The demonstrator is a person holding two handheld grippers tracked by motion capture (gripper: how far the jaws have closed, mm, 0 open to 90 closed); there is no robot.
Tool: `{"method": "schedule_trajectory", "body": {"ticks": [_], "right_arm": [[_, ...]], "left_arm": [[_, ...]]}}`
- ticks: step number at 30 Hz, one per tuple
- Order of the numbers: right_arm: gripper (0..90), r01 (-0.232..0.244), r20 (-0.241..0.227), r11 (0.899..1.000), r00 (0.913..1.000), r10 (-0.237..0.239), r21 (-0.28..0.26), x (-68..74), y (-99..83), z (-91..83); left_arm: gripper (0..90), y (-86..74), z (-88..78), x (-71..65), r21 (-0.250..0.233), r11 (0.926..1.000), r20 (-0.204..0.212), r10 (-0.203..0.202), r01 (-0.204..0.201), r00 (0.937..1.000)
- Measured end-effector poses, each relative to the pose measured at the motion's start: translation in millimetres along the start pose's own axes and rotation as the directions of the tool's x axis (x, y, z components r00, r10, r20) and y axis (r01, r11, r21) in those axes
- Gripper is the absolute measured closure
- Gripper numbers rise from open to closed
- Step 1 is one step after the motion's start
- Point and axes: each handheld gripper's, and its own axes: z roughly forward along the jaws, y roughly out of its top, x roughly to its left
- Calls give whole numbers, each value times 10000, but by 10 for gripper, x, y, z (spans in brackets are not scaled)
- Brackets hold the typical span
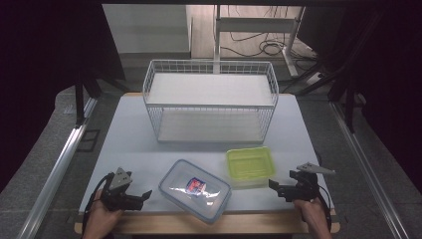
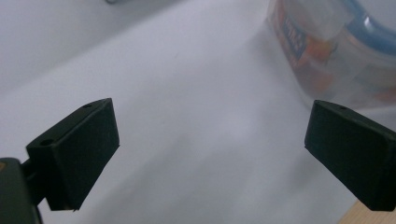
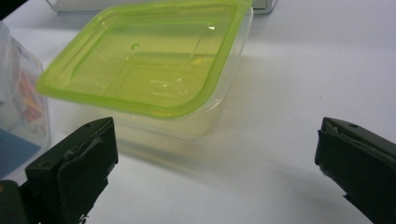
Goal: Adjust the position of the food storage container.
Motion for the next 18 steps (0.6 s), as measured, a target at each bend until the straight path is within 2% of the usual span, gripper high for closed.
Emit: {"method": "schedule_trajectory", "body": {"ticks": [2,5,7,9,10,12,16,18], "right_arm": [[0,164,70,9999,9998,-165,40,1,0,-2],[0,677,436,9977,9968,-673,-95,13,3,7],[0,827,404,9965,9958,-821,-142,29,8,10],[0,831,377,9965,9959,-827,-89,41,12,18],[2,860,389,9962,9955,-864,106,43,14,22],[2,986,482,9950,9939,-992,149,49,14,24],[0,812,835,9965,9931,-824,174,68,49,12],[0,707,836,9973,9939,-721,189,82,73,5]], "left_arm": [[27,-6,-4,14,-251,9996,229,-113,119,9997],[29,-4,-28,31,-475,9985,203,-259,268,9995],[33,-1,-57,44,-839,9957,304,-369,393,9989],[33,-2,-74,56,-1010,9937,413,-437,477,9982],[33,-3,-77,59,-1027,9937,407,-413,453,9983],[33,-5,-73,63,-1005,9940,398,-394,432,9984],[33,-5,-57,59,-917,9951,434,-335,374,9985],[34,-5,-42,53,-763,9967,381,-257,285,9989]]}}
